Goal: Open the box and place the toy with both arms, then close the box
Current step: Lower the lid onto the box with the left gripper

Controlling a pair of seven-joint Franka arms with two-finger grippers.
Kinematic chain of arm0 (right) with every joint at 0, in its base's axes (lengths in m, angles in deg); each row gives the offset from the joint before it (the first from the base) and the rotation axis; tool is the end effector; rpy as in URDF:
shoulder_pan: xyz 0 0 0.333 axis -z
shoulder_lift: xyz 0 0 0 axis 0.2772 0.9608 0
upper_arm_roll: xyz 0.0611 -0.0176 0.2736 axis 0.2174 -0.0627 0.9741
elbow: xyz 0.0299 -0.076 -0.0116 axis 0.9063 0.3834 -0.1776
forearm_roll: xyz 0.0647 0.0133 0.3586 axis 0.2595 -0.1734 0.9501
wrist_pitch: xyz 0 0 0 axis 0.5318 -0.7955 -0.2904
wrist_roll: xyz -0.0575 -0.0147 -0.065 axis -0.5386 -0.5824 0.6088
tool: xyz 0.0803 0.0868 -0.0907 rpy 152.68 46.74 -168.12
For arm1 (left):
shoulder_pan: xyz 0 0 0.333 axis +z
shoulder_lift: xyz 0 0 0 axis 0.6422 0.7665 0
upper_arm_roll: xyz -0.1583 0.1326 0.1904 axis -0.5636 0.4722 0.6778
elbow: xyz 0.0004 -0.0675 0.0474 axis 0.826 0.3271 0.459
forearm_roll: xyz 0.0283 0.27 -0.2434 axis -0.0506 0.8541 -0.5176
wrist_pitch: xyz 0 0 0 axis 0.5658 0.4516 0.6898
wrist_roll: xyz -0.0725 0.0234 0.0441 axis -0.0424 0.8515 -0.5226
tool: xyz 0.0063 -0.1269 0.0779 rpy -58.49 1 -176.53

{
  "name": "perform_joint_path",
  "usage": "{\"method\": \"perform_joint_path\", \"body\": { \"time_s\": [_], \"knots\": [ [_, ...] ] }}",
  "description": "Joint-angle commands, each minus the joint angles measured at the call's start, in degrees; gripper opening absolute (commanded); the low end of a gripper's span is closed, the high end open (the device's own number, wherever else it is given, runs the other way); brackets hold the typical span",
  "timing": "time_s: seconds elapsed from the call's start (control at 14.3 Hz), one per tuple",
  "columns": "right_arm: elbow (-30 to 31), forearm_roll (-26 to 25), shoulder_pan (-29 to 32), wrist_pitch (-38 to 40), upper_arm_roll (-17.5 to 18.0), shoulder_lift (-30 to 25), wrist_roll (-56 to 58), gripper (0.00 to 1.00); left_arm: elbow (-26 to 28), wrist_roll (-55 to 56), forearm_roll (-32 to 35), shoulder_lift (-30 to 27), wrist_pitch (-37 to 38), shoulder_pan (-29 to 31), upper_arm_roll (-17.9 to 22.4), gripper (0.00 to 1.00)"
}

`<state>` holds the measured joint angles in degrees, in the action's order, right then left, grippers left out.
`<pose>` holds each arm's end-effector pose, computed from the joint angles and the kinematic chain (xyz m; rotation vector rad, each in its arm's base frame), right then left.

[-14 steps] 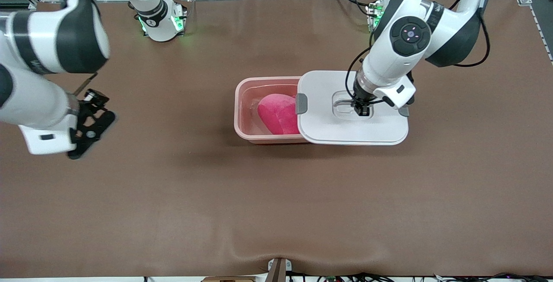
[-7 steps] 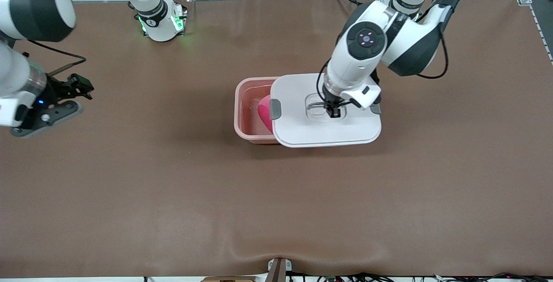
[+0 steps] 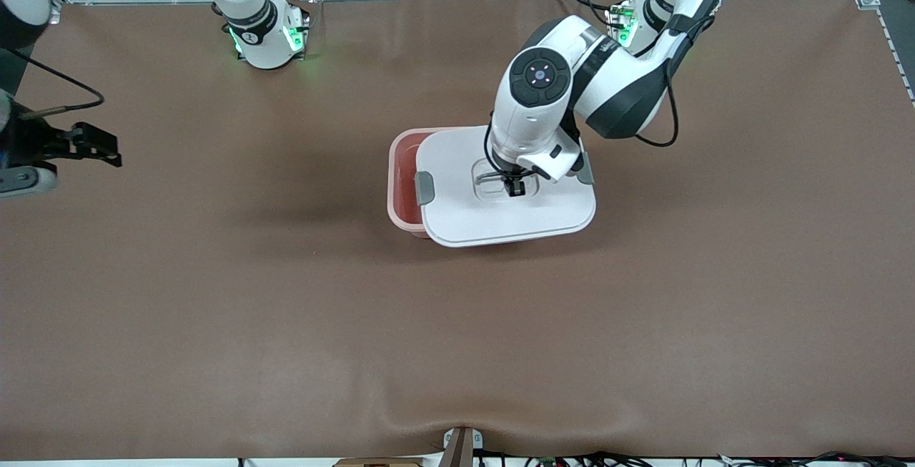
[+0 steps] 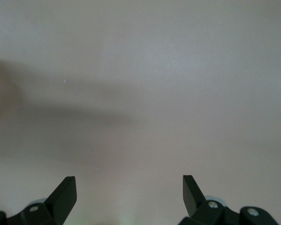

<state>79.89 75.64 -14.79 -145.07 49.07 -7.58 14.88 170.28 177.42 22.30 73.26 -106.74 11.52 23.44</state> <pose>0.5416 -0.0394 0.5172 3.1168 0.2466 -0.1293 0.4750 -0.4240 0.3544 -2.0339 -2.3240 0.1501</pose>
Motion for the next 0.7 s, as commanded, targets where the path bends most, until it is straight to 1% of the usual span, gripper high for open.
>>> {"method": "perform_joint_path", "body": {
  "time_s": [0.0,0.07,0.28,0.49,0.63],
  "knots": [
    [2.31,2.20,1.43,-0.61,1.23,-3.47,-6.29,1.00,-2.48,2.48,1.62,1.84,-0.18,-2.14,0.52,0.00],
    [2.22,2.20,1.25,-0.60,1.41,-3.65,-8.06,1.00,-2.48,3.53,2.15,2.46,-0.79,-3.02,0.60,0.00],
    [2.40,2.20,1.51,-0.51,1.50,-5.58,-8.51,1.00,-2.48,6.69,3.91,3.86,-2.72,-4.60,0.60,0.00],
    [2.05,2.55,1.69,-0.60,1.32,-7.60,-9.47,1.00,-2.48,6.70,4.09,5.10,-4.75,-6.01,0.60,0.00],
    [2.04,2.81,1.34,-0.52,1.49,-7.70,-11.14,1.00,-2.48,6.18,5.48,5.89,-5.36,-6.01,0.26,0.00]
  ]
}}
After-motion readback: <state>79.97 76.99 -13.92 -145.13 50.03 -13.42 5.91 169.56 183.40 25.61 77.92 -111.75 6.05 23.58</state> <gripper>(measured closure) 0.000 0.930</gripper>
